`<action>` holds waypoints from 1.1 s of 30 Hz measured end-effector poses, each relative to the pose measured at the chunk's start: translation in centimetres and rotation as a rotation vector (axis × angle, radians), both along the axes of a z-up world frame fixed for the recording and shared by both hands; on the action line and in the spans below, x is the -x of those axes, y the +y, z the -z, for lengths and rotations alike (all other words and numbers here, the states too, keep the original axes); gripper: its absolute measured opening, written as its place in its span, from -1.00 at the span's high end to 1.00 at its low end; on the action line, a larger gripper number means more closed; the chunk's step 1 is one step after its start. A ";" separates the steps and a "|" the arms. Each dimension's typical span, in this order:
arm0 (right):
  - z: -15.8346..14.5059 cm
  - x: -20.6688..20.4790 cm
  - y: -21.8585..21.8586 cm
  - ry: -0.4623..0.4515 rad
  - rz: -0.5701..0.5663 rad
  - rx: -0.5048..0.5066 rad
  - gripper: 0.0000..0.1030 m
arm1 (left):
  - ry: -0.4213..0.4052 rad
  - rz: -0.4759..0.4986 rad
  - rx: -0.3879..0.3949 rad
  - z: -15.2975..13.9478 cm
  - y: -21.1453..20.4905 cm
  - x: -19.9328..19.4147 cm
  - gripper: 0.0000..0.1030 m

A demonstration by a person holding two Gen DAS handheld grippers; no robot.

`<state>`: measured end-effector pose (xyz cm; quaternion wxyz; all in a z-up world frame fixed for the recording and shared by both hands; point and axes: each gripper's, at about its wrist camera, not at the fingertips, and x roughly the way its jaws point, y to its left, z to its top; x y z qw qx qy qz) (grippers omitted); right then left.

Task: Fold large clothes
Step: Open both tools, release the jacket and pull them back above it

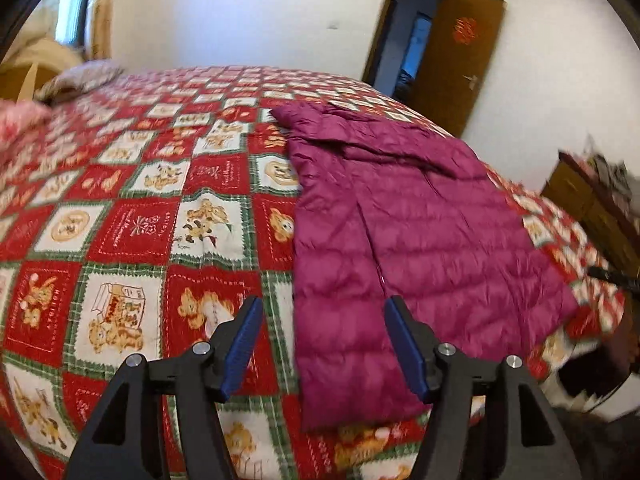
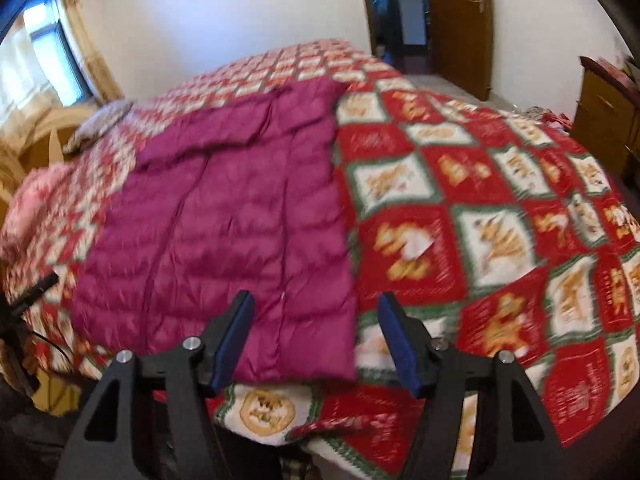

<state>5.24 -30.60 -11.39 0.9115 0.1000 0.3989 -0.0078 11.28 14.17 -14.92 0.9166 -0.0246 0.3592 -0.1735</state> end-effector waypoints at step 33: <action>5.4 -0.4 1.4 0.157 -0.007 -0.003 -0.02 | 0.085 0.157 0.123 4.3 -0.4 0.9 -0.26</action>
